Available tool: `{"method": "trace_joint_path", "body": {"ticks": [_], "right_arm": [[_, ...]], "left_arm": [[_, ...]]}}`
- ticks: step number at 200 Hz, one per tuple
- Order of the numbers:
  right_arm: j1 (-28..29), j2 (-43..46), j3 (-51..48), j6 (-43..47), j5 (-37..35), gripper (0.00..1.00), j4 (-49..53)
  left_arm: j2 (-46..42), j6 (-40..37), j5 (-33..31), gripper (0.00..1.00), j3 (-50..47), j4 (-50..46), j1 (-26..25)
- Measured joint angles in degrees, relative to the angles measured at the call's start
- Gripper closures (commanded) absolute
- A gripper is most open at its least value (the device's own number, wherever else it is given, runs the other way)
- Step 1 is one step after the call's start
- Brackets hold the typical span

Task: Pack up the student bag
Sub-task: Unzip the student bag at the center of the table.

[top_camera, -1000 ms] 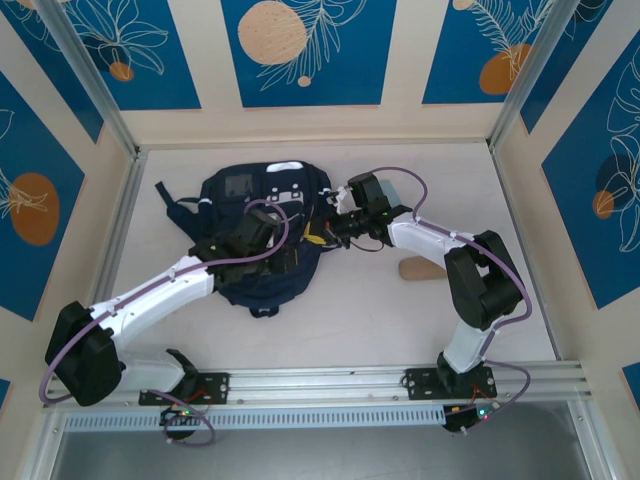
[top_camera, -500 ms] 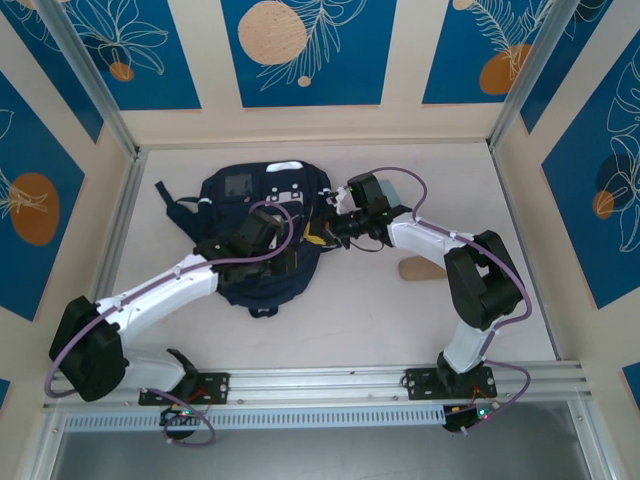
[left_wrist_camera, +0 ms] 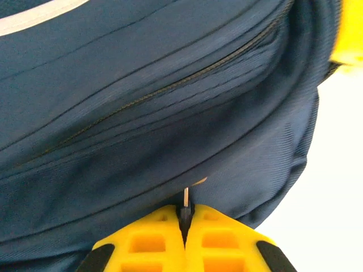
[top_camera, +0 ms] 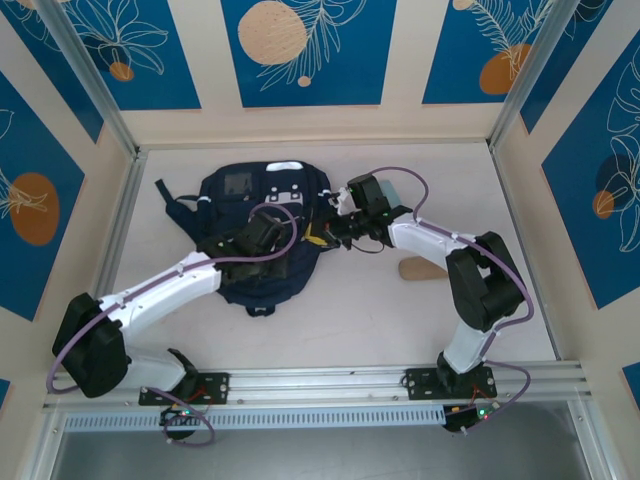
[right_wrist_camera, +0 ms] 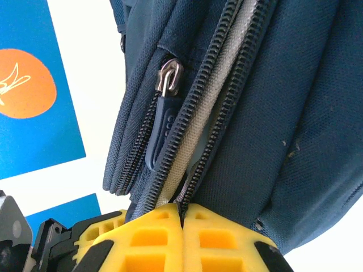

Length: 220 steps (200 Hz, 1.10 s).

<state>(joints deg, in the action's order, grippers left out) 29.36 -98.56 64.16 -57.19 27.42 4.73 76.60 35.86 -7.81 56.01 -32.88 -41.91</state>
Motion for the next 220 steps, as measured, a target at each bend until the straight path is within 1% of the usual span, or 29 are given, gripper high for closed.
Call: {"method": "trace_joint_path", "body": {"ticks": [34,50,59,78,84,90,102,115,146,188,220], "right_arm": [[-1.55,2.08,-1.49,0.87,-3.45,0.98,1.38],[-2.80,2.47,-2.16,1.09,-4.37,0.93,1.53],[-3.23,2.47,-2.38,1.16,-4.50,0.86,1.53],[-3.52,2.56,-3.10,1.01,-4.52,0.58,1.20],[-3.52,2.80,-3.45,0.76,-4.55,0.51,0.92],[-3.52,3.28,-4.02,0.39,-4.52,0.46,0.68],[-3.52,4.83,-5.60,-0.31,-4.52,0.33,0.35],[-3.45,7.45,-7.61,-1.92,-4.59,0.26,0.39],[-2.47,12.20,-9.73,-6.88,-4.98,0.25,-0.11],[-0.96,12.52,-10.43,-12.96,-6.45,0.34,-0.61],[-1.03,12.13,-11.26,-15.21,-7.54,0.43,-0.85]], "left_arm": [[-1.57,-0.04,-3.06,1.00,-2.27,-4.24,0.59],[-2.01,-0.28,-3.45,1.00,-3.80,-5.57,1.22],[-2.14,-0.48,-3.30,1.00,-4.42,-5.66,1.42],[-2.45,-1.60,-1.70,1.00,-4.70,-4.61,1.60],[-2.58,-1.99,-0.96,1.00,-4.70,-4.04,1.64],[-2.64,-2.19,-0.35,1.00,-4.70,-3.50,1.66],[-2.67,-3.02,1.16,1.00,-4.70,-2.21,1.66],[-2.54,-3.56,3.02,1.00,-4.61,-0.48,1.62],[0.26,-4.79,6.45,1.00,-1.88,2.99,0.22],[4.83,-5.03,8.90,1.00,2.19,7.85,-3.21],[5.90,-5.29,9.38,1.00,2.99,9.29,-4.11]]}}
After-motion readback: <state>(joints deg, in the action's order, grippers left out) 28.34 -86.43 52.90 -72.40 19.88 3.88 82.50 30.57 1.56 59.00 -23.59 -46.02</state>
